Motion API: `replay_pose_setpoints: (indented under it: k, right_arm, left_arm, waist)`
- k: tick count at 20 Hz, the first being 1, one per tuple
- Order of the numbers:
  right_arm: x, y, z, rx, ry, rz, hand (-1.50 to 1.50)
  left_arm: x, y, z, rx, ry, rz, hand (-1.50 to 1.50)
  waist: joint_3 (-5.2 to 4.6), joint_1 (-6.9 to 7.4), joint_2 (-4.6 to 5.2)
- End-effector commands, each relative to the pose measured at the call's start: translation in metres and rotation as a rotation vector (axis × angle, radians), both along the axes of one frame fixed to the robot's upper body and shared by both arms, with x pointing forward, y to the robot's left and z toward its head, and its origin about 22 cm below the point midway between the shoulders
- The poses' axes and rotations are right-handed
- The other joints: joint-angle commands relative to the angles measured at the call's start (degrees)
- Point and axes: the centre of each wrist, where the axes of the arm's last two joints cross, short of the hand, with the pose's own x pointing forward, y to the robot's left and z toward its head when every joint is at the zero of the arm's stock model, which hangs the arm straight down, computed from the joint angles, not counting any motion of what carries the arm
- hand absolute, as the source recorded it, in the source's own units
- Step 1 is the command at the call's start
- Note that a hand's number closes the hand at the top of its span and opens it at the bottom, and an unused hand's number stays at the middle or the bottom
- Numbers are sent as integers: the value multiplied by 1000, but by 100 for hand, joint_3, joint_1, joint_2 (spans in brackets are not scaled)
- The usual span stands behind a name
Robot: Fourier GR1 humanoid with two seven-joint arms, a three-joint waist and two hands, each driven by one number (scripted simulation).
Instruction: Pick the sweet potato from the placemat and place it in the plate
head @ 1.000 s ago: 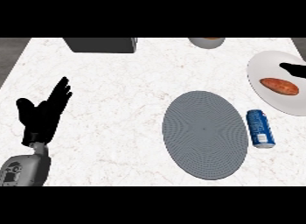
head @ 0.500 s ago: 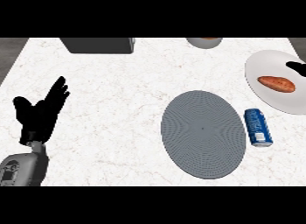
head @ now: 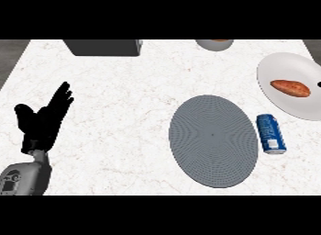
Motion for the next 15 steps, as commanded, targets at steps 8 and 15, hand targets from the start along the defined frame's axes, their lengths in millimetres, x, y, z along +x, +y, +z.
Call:
replay_pose_setpoints:
  k: [8, 15]
  right_arm:
    - [-40, -41, -7, -16, 32, -21, -150]
    - [-65, -55, -20, -50, 89, -55, -150]
  left_arm:
    - [3, -11, -5, -1, -11, 0, 0]
    - [-6, 7, -5, -14, 4, -7, 0]
  waist:
    - [3, 24, 10]
    - [2, 10, 3]
